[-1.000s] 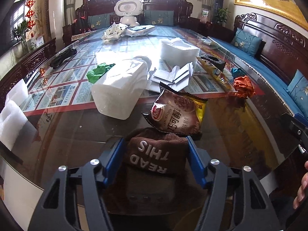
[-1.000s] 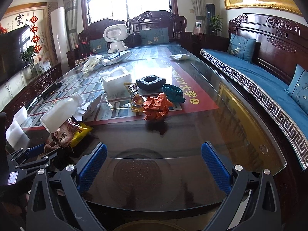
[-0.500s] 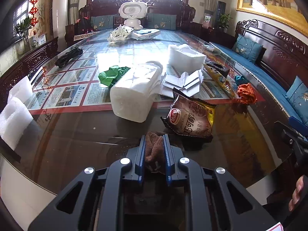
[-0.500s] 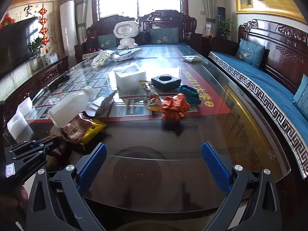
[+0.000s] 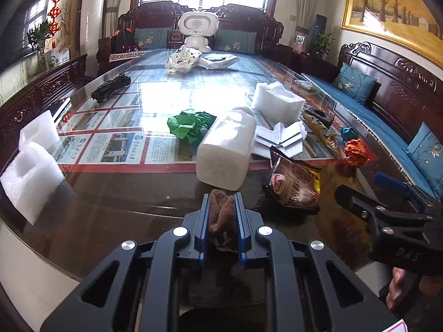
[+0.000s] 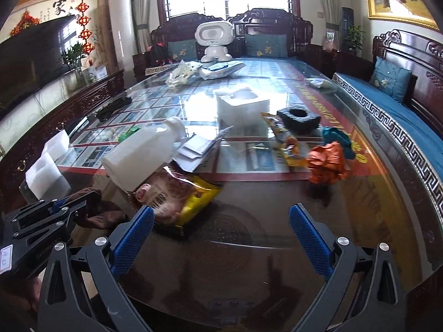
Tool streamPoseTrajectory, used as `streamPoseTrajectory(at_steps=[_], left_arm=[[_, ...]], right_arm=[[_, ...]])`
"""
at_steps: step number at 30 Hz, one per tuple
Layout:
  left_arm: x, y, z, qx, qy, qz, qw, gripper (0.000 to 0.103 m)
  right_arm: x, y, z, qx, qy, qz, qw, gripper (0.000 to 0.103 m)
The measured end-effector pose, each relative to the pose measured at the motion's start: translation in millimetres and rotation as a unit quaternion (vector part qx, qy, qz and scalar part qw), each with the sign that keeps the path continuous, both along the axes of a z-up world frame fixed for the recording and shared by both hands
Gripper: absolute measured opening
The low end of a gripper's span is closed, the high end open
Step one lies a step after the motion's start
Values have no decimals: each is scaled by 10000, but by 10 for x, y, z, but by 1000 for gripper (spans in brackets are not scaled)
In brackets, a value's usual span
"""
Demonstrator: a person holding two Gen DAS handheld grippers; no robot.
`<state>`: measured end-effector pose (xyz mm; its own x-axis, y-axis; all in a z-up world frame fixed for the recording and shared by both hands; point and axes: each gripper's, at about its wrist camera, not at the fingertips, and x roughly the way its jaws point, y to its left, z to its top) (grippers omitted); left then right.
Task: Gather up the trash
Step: 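Grasp the brown cloth with the left gripper while the right grasps the brown wrapper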
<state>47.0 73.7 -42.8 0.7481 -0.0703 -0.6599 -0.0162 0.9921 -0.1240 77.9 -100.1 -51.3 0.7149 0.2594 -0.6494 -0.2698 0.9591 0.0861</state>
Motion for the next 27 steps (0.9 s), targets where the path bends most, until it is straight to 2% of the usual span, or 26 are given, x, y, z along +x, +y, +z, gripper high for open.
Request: streamPoseTrajectory(at_steps=[8, 17, 19, 23, 25, 27], left_arm=[[-3, 149, -5, -68, 2, -30, 10000, 17], [20, 215, -20, -88, 7, 21, 10000, 17], [25, 216, -23, -103, 10, -5, 9999, 17], [48, 204, -47, -96, 35, -12, 9999, 17], [51, 192, -56, -98, 54, -12, 9999, 17], [48, 179, -57, -106, 61, -11, 9999, 17]], right_arm=[[278, 390, -105, -62, 142, 85, 9998, 95], [452, 557, -254, -116, 289, 105, 9995, 95], [460, 549, -261, -34, 333, 212, 9992, 87], [446, 599, -302, 27, 482, 446, 9978, 50], [412, 633, -312, -146, 416, 475, 9979, 39], [398, 627, -317, -69, 443, 516, 9977, 37]])
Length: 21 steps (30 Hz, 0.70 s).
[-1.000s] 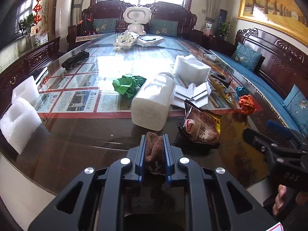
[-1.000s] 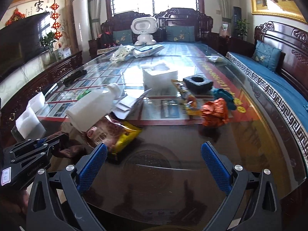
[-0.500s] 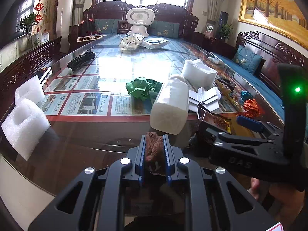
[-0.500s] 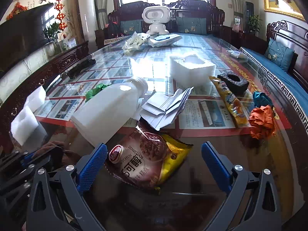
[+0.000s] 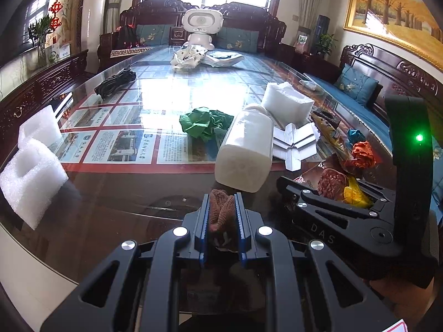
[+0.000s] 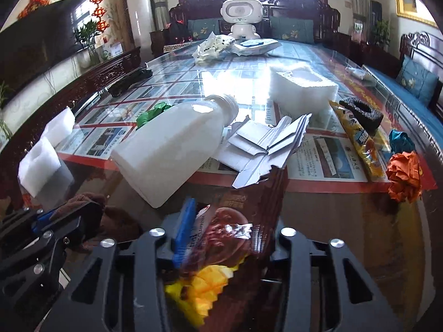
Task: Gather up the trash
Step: 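Grasp the brown cloth with the left gripper while the right grasps the brown wrapper, then carry the cloth and wrapper in both grippers down to the yellow bin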
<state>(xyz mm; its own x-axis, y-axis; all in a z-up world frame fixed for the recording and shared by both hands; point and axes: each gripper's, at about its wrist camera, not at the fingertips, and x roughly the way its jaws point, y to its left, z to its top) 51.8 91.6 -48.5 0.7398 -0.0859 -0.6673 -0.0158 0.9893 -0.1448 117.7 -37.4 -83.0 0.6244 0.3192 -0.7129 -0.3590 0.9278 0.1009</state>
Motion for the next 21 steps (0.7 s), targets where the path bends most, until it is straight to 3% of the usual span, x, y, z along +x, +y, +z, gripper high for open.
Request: streamPoseTrajectory(at_steps=[8, 21], left_arm=[[3, -116, 14, 98, -14, -74, 9999, 17], [-65, -498, 132, 50, -165, -492, 9986, 16]], right_arm=[[-99, -167, 73, 327, -13, -68, 9994, 29], [-412, -576, 348, 566, -436, -208, 9972, 27]])
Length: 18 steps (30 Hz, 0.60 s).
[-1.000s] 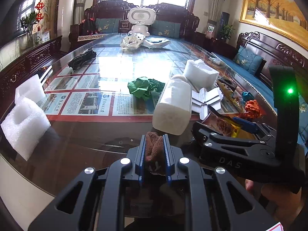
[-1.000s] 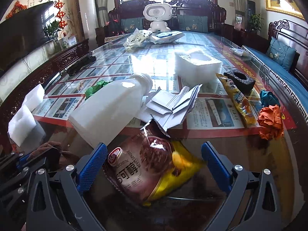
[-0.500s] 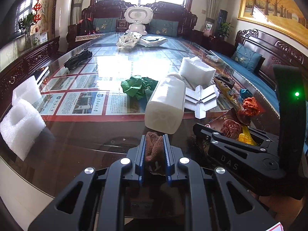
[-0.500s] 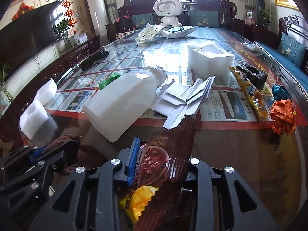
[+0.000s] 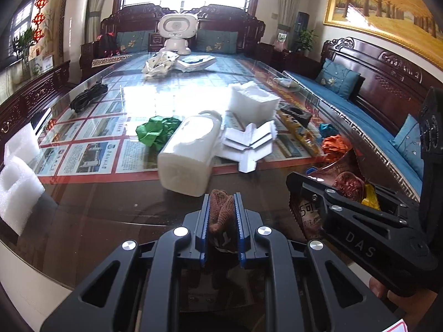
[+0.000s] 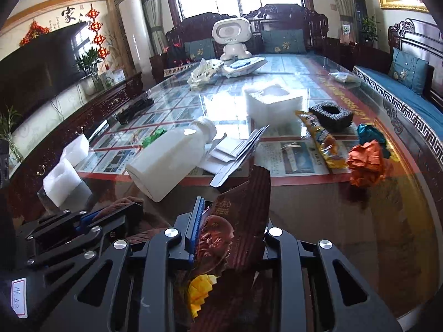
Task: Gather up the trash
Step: 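Carry the cloth and wrapper in both grippers down to the yellow bin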
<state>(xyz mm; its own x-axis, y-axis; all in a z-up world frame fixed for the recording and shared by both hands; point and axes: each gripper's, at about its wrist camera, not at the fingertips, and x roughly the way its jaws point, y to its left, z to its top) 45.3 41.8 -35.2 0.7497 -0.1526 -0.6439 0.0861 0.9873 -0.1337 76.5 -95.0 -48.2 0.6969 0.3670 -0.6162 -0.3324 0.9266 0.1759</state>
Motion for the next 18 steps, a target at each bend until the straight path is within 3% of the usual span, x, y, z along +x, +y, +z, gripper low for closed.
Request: streamPoseTrajectory(at_steps=[11, 18], left_arm=[[-462, -481, 307, -64, -221, -631, 9977, 16], [-991, -743, 326, -209, -150, -1116, 9934, 16]], right_arm=[[-741, -491, 464, 24, -576, -66, 9983, 26], [-1428, -831, 447, -24, -530, -134, 9985, 26]])
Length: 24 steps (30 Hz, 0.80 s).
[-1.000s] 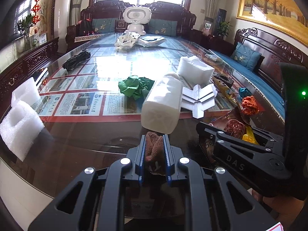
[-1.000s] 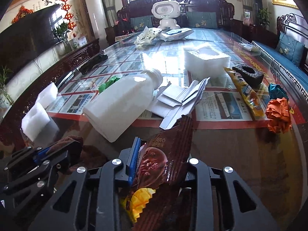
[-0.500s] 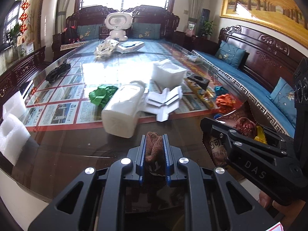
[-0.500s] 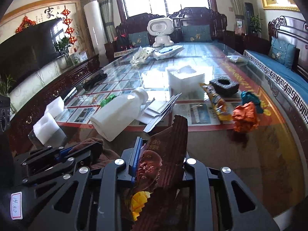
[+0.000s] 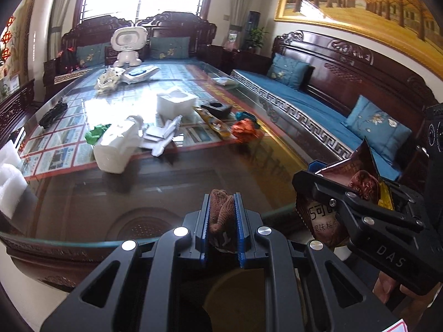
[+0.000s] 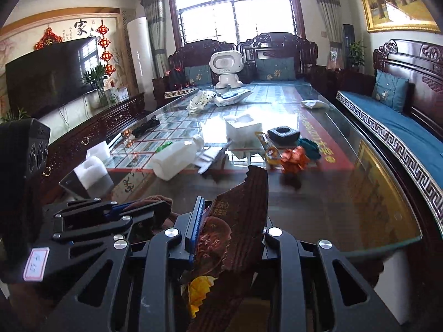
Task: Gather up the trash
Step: 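Carry the cloth and wrapper in both grippers down to the yellow bin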
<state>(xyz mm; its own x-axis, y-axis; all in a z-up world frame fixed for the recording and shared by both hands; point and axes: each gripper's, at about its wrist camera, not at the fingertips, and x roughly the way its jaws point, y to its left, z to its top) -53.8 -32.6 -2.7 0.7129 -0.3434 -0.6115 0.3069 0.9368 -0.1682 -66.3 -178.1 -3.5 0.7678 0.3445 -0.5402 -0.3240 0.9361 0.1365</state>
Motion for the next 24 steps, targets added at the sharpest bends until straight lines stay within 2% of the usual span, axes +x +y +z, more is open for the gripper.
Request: streamPoseTrajectory(at_steps=[7, 12, 16, 18, 19, 20, 24], left_arm=[[-467, -218, -324, 81, 295, -486, 9984, 16], [-658, -326, -717, 230, 688, -705, 9949, 16], [-771, -352, -874, 287, 814, -774, 9933, 16], [-812, -364, -883, 315, 797, -798, 9931, 16], [-833, -363, -891, 332, 783, -811, 9931, 16], [-836, -353, -893, 344, 778, -817, 9930, 16], [-876, -379, -908, 377, 757, -852, 9928, 16]], right_arm=[[-604, -185, -378, -199, 407, -161, 9988, 26], [-842, -257, -717, -256, 748, -338, 9963, 26], [-951, -241, -823, -388, 812, -426, 9950, 27], [-1006, -236, -835, -426, 766, -454, 9951, 39], [-1029, -239, -827, -421, 731, -475, 9953, 54], [-1064, -247, -802, -411, 648, -545, 9956, 59], [-1107, -308, -736, -304, 556, -623, 9960, 59]])
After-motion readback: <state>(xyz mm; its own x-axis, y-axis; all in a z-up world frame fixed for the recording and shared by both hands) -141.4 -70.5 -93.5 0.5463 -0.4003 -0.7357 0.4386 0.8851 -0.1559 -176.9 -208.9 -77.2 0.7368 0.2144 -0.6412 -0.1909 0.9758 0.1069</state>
